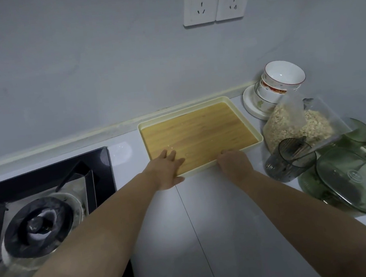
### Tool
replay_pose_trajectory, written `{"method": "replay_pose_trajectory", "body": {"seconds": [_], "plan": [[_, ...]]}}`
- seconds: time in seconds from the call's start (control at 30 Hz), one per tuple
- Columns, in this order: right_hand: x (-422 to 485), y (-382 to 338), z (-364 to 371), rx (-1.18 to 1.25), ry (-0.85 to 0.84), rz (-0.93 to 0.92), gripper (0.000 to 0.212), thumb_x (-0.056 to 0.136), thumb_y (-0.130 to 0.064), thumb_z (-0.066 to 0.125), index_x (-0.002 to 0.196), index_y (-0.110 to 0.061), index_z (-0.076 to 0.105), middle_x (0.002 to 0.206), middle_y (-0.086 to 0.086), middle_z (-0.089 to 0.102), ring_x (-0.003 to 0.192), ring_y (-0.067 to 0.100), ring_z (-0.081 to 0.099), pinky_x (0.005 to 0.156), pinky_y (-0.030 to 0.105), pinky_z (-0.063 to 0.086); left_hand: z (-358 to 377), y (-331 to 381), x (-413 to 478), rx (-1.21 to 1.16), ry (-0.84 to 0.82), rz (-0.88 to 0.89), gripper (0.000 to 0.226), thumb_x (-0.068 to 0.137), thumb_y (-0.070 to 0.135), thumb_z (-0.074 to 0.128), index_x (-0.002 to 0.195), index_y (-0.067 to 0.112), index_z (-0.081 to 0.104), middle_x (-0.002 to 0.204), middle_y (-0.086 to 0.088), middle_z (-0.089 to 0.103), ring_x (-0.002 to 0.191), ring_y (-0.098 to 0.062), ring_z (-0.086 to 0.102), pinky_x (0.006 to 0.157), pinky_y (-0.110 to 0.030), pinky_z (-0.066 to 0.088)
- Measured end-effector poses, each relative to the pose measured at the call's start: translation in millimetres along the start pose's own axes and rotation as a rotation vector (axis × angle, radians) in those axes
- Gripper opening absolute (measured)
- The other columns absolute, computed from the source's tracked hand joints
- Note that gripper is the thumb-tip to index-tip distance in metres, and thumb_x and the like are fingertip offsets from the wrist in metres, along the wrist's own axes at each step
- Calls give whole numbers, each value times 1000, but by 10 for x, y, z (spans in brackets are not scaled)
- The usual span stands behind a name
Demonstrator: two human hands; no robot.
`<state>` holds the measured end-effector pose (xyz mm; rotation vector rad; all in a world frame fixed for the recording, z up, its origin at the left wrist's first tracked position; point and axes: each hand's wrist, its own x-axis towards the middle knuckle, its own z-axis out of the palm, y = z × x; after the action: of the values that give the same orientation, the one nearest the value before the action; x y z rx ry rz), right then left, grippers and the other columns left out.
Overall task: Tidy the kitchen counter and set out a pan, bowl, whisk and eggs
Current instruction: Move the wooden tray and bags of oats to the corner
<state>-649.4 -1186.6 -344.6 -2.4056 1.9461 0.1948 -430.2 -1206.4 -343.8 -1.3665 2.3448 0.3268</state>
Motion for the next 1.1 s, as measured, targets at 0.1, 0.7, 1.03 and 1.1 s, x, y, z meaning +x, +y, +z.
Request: {"method": "replay_pose_trajectory", "body": {"seconds": [0.1, 0.7, 1.03, 1.1], "plan": [[-13, 1, -16, -10, -16, 7, 27, 87, -2, 45, 104, -3, 66, 106, 13, 64, 101, 30, 61, 79, 32, 47, 4, -1, 9, -9, -1, -9, 69, 95, 55, 39, 152, 27, 11, 160, -7, 5, 146, -34, 2, 114, -45, 23], [-410, 551, -744, -107, -19, 98, 91, 79, -55, 63, 148, -16, 18, 146, 9, 37, 135, 29, 31, 111, 45, 27, -33, 42, 20, -11, 24, -2, 70, 93, 57, 40, 150, 21, 20, 155, -13, 21, 141, -37, 21, 113, -42, 23], [-617, 937, -872, -513, -467, 119, 120, 67, -36, 81, 151, -22, -3, 152, 13, 21, 138, 34, 26, 110, 50, 24, -75, 79, 4, 15, -9, -13, 70, 94, 54, 42, 150, 19, 18, 153, -15, 22, 139, -39, 23, 110, -45, 29], [-621, 956, -853, -489, -423, 100, 97, 80, -23, 70, 151, -20, 4, 148, 14, 28, 133, 34, 35, 108, 47, 30, -77, 78, 5, 18, -14, -14, 71, 94, 55, 41, 150, 19, 19, 152, -14, 23, 138, -38, 24, 110, -45, 30]]}}
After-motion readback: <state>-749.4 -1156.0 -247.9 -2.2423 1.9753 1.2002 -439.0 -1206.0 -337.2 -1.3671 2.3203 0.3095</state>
